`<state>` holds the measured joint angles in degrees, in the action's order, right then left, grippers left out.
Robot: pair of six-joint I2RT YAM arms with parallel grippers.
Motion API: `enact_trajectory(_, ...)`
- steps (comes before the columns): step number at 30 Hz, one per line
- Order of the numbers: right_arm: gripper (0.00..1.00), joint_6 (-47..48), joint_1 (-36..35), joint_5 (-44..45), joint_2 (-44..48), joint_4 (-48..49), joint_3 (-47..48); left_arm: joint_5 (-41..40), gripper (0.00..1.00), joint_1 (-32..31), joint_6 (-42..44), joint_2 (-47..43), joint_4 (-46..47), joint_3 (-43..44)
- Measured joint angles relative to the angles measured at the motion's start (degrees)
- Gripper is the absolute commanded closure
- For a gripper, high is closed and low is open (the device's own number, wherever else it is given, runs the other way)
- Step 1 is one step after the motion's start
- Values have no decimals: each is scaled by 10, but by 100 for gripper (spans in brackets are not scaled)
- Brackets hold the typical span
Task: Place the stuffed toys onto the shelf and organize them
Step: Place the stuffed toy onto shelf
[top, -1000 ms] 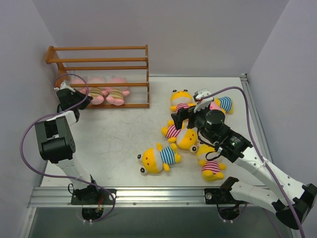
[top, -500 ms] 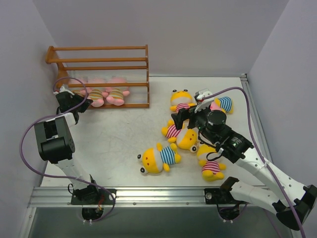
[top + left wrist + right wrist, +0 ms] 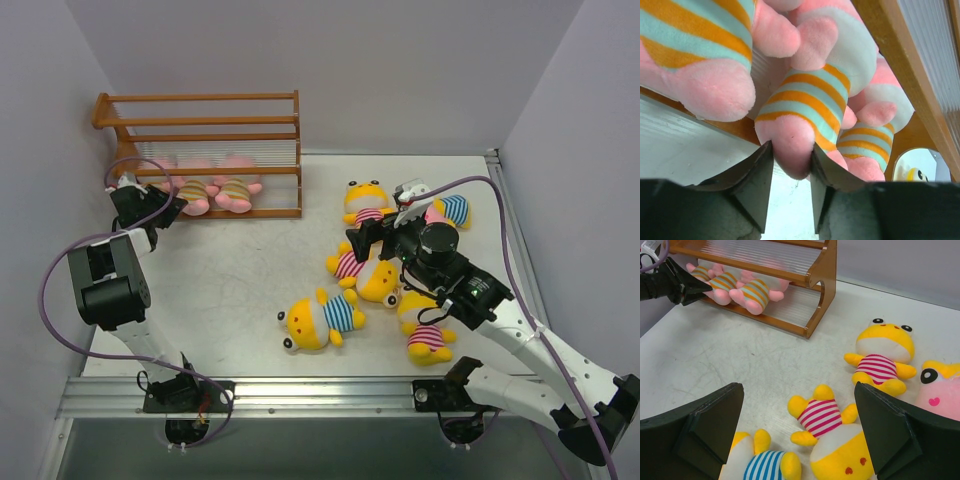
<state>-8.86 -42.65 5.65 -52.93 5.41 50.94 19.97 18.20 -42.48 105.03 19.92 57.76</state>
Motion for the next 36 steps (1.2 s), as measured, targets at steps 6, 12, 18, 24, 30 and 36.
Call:
enact_trajectory(6,2,0,0,-1,0,0,0,-3,46,0,-2,-6,-2,-2)
enact_trajectory(12,2,0,0,-1,0,0,0,-4,37,0,-3,-14,-1,-2)
enact_trajectory(18,2,0,0,-2,0,0,0,-5,33,0,-4,-19,-2,-9)
enact_trajectory(24,2,0,0,-2,1,0,0,-20,24,0,-1,-42,-7,-24)
enact_trajectory(30,2,-2,0,-6,5,0,0,-63,20,-7,24,-109,-41,-39)
enact_trajectory(36,2,-7,0,-6,7,-1,0,-131,19,-83,85,-176,-86,-36)
